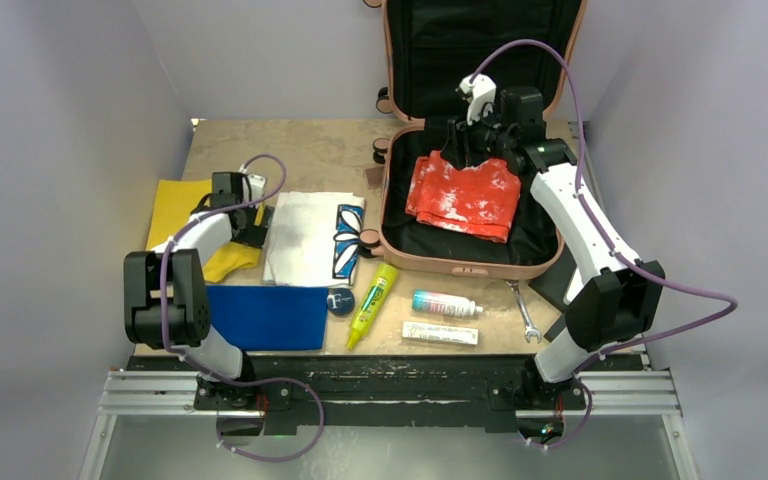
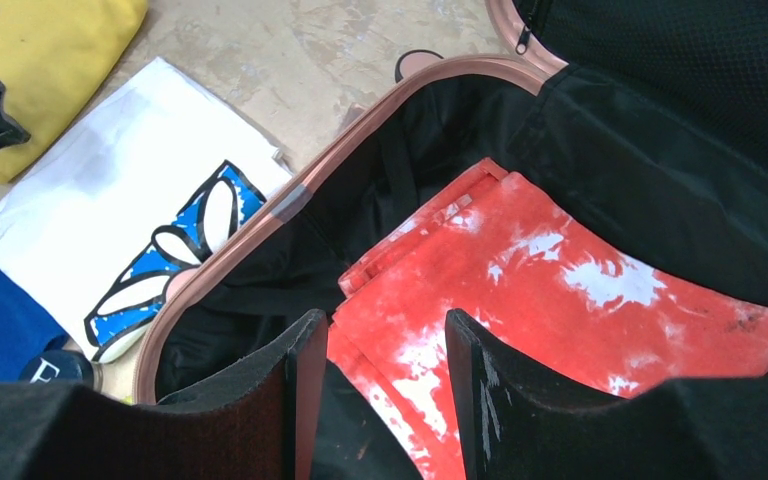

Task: Pack the luggage
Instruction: Pick up the clothes from the corner of the board.

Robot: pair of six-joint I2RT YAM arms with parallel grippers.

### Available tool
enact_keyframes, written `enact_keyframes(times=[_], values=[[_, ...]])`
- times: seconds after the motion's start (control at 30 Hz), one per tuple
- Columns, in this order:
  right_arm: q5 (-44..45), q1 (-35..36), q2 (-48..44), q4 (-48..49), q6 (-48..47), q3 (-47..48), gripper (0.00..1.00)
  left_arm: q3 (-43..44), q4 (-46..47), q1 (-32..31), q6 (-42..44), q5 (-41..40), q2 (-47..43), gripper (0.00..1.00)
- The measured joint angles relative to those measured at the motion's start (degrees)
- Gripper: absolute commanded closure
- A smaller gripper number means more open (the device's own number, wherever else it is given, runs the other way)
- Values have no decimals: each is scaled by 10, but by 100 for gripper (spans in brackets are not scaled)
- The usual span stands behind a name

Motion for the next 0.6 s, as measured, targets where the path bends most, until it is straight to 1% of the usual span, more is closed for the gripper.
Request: enact_keyframes(times=[0.23,0.4,0.53,0.6], values=[[0,4,5,1,6,22,49,-6,-4,-11,-10,14,-54,11],[0,10,8,2,10,27,49,-27,0,-44,-13,3,-53,11],[0,14,8,2,11,27,49,-46,12,-76,-18,-32,-32,11],[0,17,8,2,11,27,49,-51,23,-79,-23,-52,-19,11]])
